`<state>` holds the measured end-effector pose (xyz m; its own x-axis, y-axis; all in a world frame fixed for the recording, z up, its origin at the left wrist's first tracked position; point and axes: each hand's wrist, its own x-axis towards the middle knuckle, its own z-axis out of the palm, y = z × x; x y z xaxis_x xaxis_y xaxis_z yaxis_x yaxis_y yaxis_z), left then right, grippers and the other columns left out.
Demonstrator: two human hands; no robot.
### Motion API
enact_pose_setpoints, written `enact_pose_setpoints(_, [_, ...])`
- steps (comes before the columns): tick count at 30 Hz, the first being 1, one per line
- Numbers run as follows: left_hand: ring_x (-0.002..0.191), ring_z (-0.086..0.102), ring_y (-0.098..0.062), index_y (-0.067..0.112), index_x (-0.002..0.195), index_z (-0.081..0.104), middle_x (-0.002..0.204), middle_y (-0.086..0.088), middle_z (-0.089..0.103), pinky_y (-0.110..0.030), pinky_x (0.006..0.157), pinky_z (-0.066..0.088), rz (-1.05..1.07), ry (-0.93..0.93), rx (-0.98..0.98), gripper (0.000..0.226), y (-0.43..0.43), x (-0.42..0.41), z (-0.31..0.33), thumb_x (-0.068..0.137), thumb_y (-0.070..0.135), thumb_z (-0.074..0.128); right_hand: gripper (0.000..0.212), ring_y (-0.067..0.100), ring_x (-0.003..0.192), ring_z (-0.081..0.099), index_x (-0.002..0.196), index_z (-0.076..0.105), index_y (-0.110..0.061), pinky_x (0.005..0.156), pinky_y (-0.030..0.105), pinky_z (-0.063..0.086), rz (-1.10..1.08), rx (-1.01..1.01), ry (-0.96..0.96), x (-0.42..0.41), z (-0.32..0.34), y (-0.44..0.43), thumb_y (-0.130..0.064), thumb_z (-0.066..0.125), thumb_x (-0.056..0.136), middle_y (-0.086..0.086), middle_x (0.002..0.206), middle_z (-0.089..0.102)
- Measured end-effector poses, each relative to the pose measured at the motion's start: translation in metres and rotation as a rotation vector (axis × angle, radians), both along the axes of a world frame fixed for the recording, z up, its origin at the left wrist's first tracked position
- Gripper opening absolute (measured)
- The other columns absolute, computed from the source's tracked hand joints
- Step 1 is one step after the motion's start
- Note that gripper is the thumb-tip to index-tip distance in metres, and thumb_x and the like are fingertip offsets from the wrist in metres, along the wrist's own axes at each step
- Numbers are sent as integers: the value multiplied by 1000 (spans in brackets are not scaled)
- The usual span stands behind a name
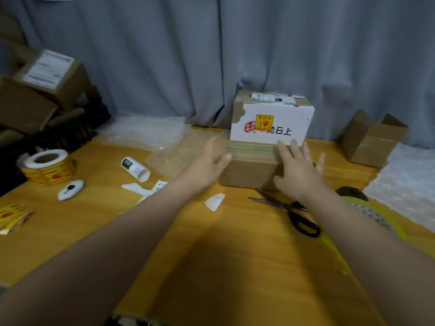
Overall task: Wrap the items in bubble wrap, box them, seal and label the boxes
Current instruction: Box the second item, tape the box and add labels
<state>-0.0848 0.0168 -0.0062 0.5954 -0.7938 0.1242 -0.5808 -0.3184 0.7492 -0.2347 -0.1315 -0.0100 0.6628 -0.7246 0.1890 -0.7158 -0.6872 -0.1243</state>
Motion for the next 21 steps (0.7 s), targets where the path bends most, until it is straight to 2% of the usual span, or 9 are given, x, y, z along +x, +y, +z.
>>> enact_pose_setpoints(3, [114,53,-17,18,135,46,130,-3,56,-27,92,40,44,-187,18,42,34,13,15,96,31,51,72,22,148,-1,151,19,-22,116,47,-11,133,-139,-221,6,-3,34,-20,52,88,5,160,15])
enact_pose_setpoints(6, [93,54,-12,17,115,62,116,-2,63,-22,75,42,38,-305,171,24,73,34,19,94,24,56,58,20,145,16,142,40,-20,120,41,-3,308,-61,-334,17,-7,67,-16,53,86,2,151,36])
enact_pose_setpoints(8, [94,56,-14,20,113,61,115,-1,61,-23,74,45,-32,-312,384,22,95,40,15,92,25,58,50,21,138,29,136,48,-19,118,38,11,357,30,-351,25,-10,86,-16,53,86,1,142,47])
enact_pose_setpoints(10, [98,56,-17,24,123,56,120,2,55,-26,77,46,-83,-325,622,33,108,38,10,91,31,59,44,22,130,38,131,53,-18,111,37,26,379,109,-341,30,-15,100,-17,53,88,2,134,53])
enact_pose_setpoints(13, [101,53,-20,23,139,40,126,-2,50,-29,79,43,-48,-369,745,60,109,35,-5,87,40,63,38,24,125,43,127,57,-16,104,37,34,392,195,-320,35,-27,119,-16,52,89,5,127,57])
enact_pose_setpoints(15, [94,52,-20,20,138,38,118,-4,51,-30,77,44,-5,-402,719,66,105,37,-13,84,44,66,36,23,123,45,124,59,-17,102,35,35,390,222,-335,37,-35,130,-14,51,89,5,122,60])
enact_pose_setpoints(17, [90,55,-19,19,131,43,109,-2,55,-31,75,45,29,-311,645,61,102,39,-18,81,41,70,36,23,121,46,122,61,-18,102,33,35,383,244,-343,38,-43,138,-13,51,88,4,120,62])
enact_pose_setpoints(19, [83,55,-20,17,112,52,102,-6,61,-29,66,42,60,-266,500,39,100,41,-23,82,33,71,35,22,119,49,120,62,-18,100,32,36,371,283,-358,38,-47,140,-12,54,86,4,116,64])
enact_pose_setpoints(21, [71,49,-20,15,82,52,83,-8,60,-27,54,34,113,-244,261,20,98,40,-26,84,26,69,32,22,115,53,120,62,-15,95,27,36,343,356,-417,38,-48,138,-12,56,88,6,115,65])
